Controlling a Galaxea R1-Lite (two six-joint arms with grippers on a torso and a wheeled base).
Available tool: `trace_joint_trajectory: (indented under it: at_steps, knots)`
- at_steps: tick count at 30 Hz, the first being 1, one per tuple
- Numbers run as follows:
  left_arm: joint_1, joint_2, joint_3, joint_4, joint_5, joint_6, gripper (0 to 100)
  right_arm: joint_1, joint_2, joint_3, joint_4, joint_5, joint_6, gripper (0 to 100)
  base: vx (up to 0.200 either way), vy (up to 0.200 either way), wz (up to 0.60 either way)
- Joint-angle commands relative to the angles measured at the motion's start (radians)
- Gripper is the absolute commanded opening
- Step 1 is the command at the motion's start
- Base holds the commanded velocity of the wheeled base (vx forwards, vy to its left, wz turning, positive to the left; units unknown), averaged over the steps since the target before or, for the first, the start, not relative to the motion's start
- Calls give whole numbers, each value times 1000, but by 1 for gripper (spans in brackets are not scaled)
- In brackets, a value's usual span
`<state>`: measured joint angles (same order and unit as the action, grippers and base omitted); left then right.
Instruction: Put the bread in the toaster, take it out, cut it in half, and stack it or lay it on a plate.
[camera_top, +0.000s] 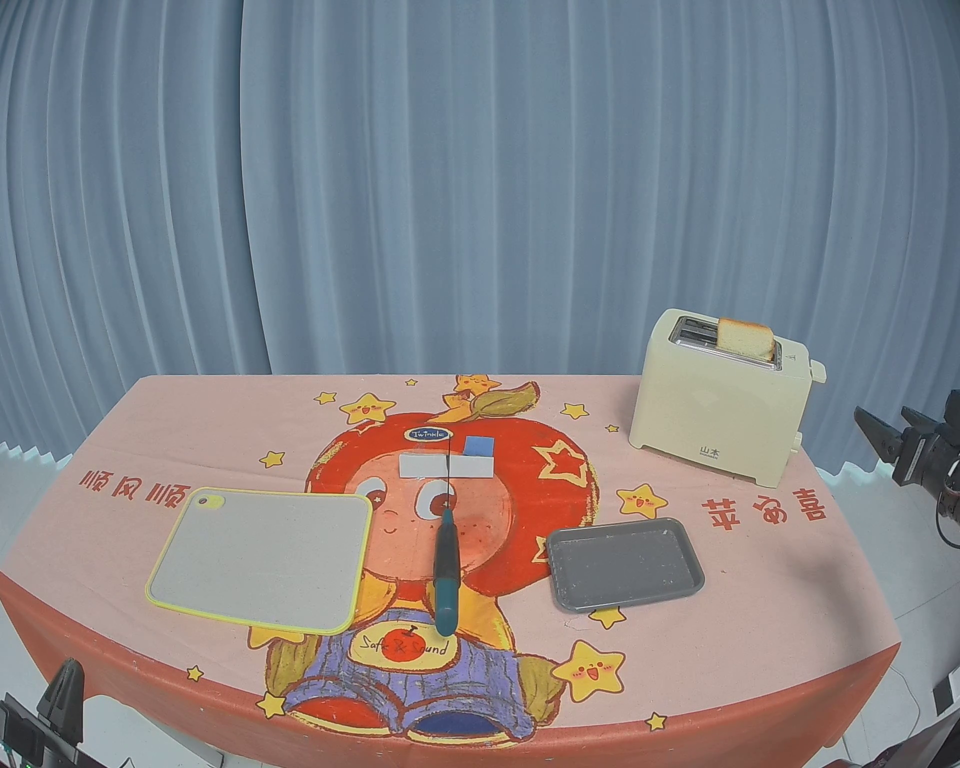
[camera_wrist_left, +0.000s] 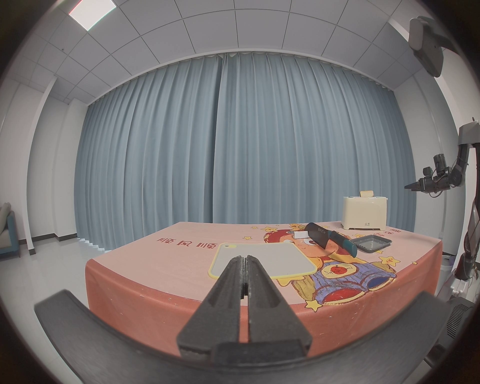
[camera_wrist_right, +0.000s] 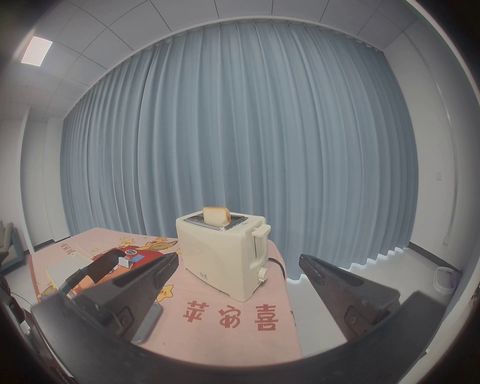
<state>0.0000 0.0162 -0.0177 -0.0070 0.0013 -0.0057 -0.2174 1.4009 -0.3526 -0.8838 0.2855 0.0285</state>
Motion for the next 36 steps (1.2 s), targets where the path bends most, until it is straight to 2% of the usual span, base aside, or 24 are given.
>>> trace_joint_trajectory:
  at_steps: [1, 3, 4, 23, 33, 35, 36]
  knots:
    - [0, -16, 18, -2, 0, 0, 0, 3, -2, 18, 2, 0, -4, 100, 0, 0, 0]
    - [0, -16, 18, -1, 0, 0, 0, 4, -2, 17, 2, -2, -7, 100, 0, 0, 0]
    - [0, -16, 18, 1, 0, 0, 0, 4, -2, 17, 0, -2, -7, 0, 0, 0, 0]
    - [2, -16, 18, 4, 0, 0, 0, 4, 55, 23, 2, 0, -7, 0, 0, 0, 0]
    - [0, -16, 18, 2, 0, 0, 0, 15, 176, 15, -12, 1, -10, 0, 0, 0, 0]
    - [0, -16, 18, 2, 0, 0, 0, 15, 187, 15, -12, 1, -13, 0, 0, 0, 0]
    - [0, -16, 18, 2, 0, 0, 0, 13, 222, 15, -17, 0, -47, 0, 0, 0, 0]
